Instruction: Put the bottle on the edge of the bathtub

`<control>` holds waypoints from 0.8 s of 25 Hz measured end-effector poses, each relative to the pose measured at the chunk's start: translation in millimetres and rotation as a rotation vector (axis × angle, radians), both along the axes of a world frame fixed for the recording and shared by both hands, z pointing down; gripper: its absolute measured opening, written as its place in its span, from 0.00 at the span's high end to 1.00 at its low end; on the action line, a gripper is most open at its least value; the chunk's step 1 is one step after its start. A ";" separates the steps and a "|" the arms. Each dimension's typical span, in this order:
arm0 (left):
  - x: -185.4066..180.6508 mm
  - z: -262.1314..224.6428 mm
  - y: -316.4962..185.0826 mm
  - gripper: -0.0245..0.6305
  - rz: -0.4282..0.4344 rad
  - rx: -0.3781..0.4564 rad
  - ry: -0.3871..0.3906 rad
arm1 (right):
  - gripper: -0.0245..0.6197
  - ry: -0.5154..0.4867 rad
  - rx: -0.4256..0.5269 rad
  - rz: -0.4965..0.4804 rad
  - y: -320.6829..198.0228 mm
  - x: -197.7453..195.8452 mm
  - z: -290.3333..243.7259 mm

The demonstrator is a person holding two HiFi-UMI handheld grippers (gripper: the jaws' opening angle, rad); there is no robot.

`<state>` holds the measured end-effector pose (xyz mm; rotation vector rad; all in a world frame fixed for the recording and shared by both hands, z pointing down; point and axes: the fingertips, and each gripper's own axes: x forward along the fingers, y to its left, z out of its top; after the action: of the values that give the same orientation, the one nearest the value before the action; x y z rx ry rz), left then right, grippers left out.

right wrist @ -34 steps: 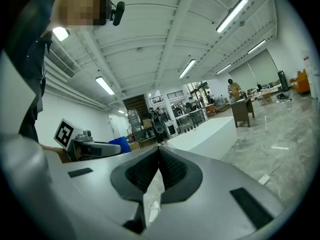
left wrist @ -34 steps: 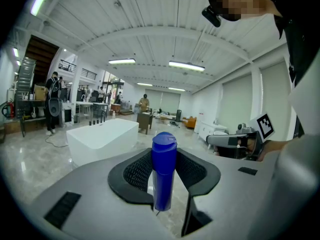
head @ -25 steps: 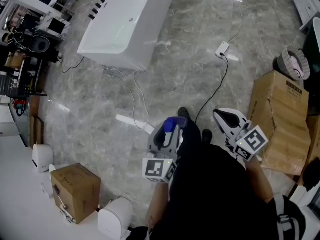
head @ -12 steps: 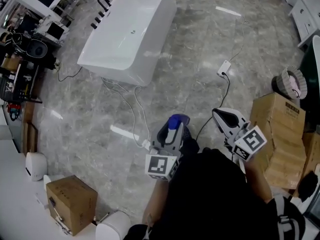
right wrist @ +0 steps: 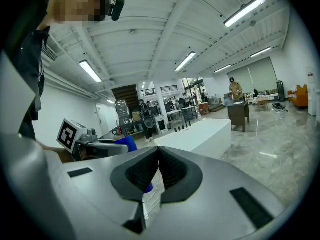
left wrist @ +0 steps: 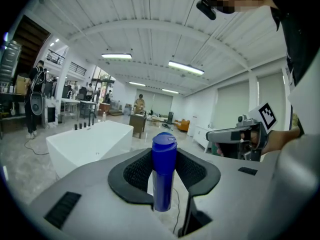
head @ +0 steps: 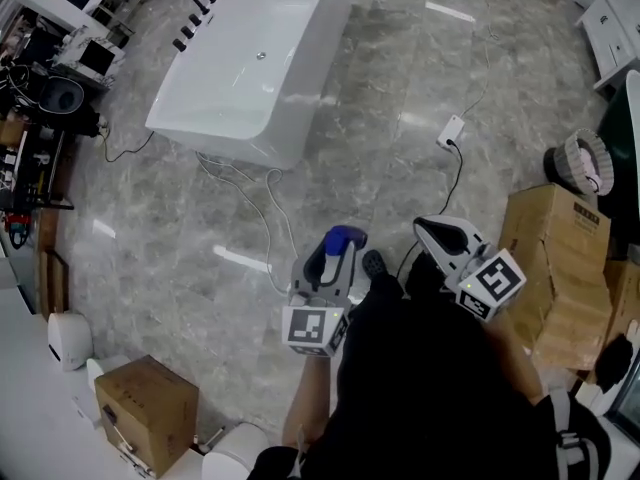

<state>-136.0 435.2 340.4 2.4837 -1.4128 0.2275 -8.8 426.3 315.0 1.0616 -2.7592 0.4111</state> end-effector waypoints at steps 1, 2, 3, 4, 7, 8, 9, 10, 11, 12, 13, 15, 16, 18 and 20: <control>-1.8 1.2 -3.1 0.74 0.000 -0.002 0.003 | 0.94 0.004 -0.010 0.010 -2.9 1.8 2.9; -3.2 2.5 -6.3 0.74 -0.001 -0.004 0.005 | 0.94 0.008 -0.019 0.020 -6.6 3.7 5.6; -4.2 3.7 -9.2 0.74 -0.002 -0.006 0.005 | 0.94 0.011 -0.027 0.029 -10.4 5.3 7.9; -5.0 5.0 -11.4 0.73 -0.005 -0.009 0.004 | 0.94 0.011 -0.034 0.035 -13.9 6.5 9.6; -8.5 12.4 -14.6 0.74 -0.022 -0.023 0.012 | 0.94 0.001 -0.051 0.030 -23.3 5.7 12.7; -10.4 14.3 -16.8 0.74 -0.029 -0.028 0.013 | 0.94 -0.001 -0.055 0.023 -27.6 3.9 12.9; -12.4 14.7 -20.1 0.73 -0.037 -0.034 0.011 | 0.94 -0.002 -0.057 0.017 -32.7 1.6 12.7; -14.4 14.0 -24.3 0.74 -0.046 -0.040 0.009 | 0.94 -0.004 -0.060 0.010 -38.6 -1.0 12.0; -16.6 12.7 -28.9 0.74 -0.056 -0.045 0.008 | 0.94 -0.006 -0.063 0.003 -44.9 -4.0 11.2; -18.8 11.7 -33.2 0.73 -0.065 -0.050 0.008 | 0.94 -0.009 -0.065 -0.005 -51.3 -7.1 10.4; -20.8 11.3 -37.3 0.74 -0.073 -0.056 0.010 | 0.94 -0.013 -0.066 -0.013 -57.7 -10.1 10.0; -23.0 13.4 -45.7 0.74 -0.080 -0.074 0.011 | 0.94 -0.017 -0.066 -0.021 -71.3 -13.5 10.5; -22.5 15.0 -51.2 0.74 -0.080 -0.082 0.009 | 0.94 -0.020 -0.066 -0.019 -78.8 -13.4 10.9; -19.3 17.6 -65.2 0.73 -0.074 -0.085 0.000 | 0.94 -0.030 -0.067 -0.015 -93.6 -10.4 11.5; -14.5 20.4 -82.2 0.73 -0.069 -0.089 -0.010 | 0.94 -0.039 -0.075 -0.011 -108.6 -4.4 14.8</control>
<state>-150.4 353.0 360.7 2.3615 -1.4562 0.2834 -13.2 317.7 329.8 1.0308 -2.7585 0.5356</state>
